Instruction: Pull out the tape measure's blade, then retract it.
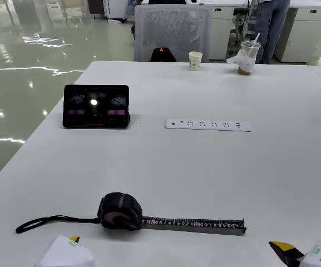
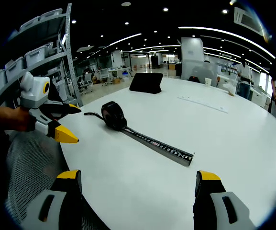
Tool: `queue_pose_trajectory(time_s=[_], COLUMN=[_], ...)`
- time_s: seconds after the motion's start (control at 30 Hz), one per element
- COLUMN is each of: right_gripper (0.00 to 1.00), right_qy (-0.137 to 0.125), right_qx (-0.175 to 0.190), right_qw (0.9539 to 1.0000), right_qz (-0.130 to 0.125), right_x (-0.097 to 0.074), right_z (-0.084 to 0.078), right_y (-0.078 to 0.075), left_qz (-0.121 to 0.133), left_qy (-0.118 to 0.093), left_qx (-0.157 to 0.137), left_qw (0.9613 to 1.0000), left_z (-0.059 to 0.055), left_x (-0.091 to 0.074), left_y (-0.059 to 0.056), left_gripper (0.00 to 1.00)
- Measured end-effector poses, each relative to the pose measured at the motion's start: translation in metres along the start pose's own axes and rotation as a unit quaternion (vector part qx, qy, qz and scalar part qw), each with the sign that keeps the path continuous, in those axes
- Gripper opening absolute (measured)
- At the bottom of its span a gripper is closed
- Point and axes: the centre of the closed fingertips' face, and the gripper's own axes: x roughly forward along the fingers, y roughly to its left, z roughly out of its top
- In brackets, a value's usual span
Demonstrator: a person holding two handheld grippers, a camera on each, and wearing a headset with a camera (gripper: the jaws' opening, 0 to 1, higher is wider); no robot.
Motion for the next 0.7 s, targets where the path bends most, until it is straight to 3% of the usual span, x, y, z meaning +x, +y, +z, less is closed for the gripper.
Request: queue_pose_trajectory(time_s=[0.17,0.7], right_gripper=[0.99,0.99], right_qy=[0.014,0.024], right_qx=[-0.021,-0.061], right_qw=[0.9996,0.9973], right_qz=[0.009,0.035], right_x=[0.004,0.008], right_z=[-0.003,-0.005], right_y=[-0.004,-0.024], left_qz=[0.008,0.01], left_qy=[-0.003,0.002], left_qx=[-0.004,-0.02], left_qw=[1.0,0.9998], left_z=[0.003,0.004], left_x=[0.004,0.02], left_y=[0.004,0.008], left_gripper=[0.99,0.99])
